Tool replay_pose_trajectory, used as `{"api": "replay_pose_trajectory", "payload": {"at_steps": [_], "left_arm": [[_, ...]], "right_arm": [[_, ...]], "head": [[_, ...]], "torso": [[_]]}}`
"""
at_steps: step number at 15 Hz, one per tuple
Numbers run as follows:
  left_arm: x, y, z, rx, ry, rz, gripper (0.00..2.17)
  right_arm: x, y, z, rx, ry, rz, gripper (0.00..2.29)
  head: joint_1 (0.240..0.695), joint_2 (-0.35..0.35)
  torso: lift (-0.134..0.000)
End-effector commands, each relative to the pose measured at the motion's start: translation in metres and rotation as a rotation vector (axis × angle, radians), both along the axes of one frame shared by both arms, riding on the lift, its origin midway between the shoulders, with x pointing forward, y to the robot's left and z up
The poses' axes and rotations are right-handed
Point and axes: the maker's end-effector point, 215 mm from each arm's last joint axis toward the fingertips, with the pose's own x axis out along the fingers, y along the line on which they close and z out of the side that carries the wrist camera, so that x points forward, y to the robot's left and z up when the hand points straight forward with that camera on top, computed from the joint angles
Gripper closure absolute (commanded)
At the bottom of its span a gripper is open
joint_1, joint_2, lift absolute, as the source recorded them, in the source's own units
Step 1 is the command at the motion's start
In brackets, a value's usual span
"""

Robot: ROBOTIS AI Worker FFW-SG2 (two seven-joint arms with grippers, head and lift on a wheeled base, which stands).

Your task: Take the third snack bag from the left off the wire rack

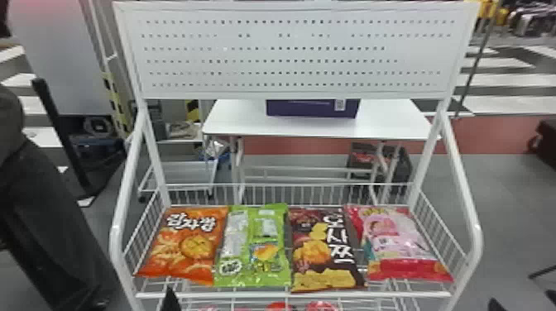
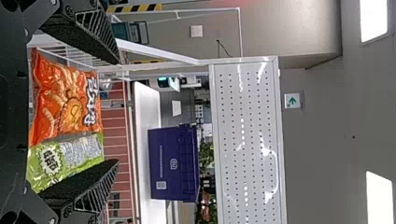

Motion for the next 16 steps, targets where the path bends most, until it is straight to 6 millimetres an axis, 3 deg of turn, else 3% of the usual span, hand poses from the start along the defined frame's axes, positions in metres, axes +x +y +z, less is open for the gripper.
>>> {"api": "replay_pose_trajectory", "payload": {"at_steps": [1,10,12,16], "left_arm": [[0.000,0.000,-0.001,0.000,0.001,0.000,0.14],[0.001,0.000,-0.001,0.000,0.000,-0.003,0.14],[0.000,-0.004,-0.002,-0.004,0.004,-0.007,0.14],[0.001,-0.011,-0.012,-0.010,0.017,-0.018,0.14]], "right_arm": [[0.000,0.000,0.000,0.000,-0.001,0.000,0.10],[0.001,0.000,-0.001,-0.003,-0.001,-0.004,0.11],[0.019,0.013,-0.007,-0.009,-0.016,0.002,0.11],[0.099,0.096,-0.064,-0.011,0.139,0.102,0.11]], "head": [[0.499,0.000],[0.499,0.000],[0.499,0.000],[0.499,0.000]], "torso": [[0.000],[0.000],[0.000],[0.000]]}}
